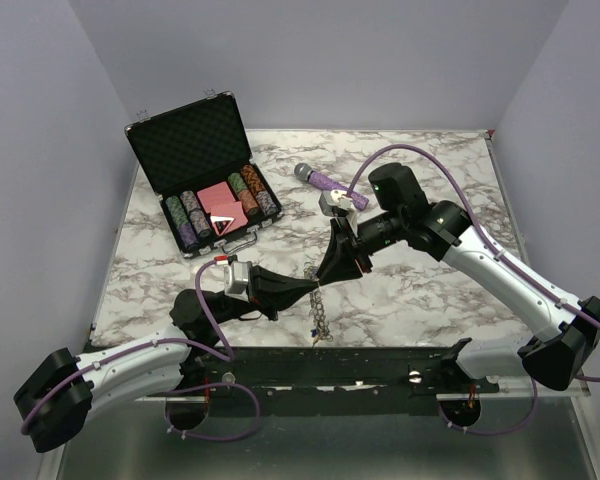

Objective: Put the keys on the keyring

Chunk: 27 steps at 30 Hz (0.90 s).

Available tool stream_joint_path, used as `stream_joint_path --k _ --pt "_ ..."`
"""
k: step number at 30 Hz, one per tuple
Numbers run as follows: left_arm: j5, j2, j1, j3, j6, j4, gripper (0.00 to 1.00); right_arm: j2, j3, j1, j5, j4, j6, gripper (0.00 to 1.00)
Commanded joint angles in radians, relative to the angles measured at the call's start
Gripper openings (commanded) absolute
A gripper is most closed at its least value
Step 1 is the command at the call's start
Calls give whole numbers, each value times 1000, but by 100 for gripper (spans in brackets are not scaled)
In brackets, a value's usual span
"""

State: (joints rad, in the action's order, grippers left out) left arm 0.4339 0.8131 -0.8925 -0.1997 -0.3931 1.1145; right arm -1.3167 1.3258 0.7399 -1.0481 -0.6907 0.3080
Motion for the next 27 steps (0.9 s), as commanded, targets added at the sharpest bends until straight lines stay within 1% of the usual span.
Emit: stream_joint_path --k 1,5,15,19,27 --pt "-32 -5 -3 5 -3 67 0 -1 7 7 -16 -15 11 28" --pt "-41 -2 -3 6 -3 70 0 -3 6 7 -23 -17 10 26" --pt "-53 0 -3 8 -3 68 0 -6 3 9 -26 -24 22 26" --pt "-55 6 -3 8 -4 71 0 -10 7 9 -32 -23 22 23" --pt "-60 9 -3 9 -7 77 0 -16 10 13 -43 -32 42 11"
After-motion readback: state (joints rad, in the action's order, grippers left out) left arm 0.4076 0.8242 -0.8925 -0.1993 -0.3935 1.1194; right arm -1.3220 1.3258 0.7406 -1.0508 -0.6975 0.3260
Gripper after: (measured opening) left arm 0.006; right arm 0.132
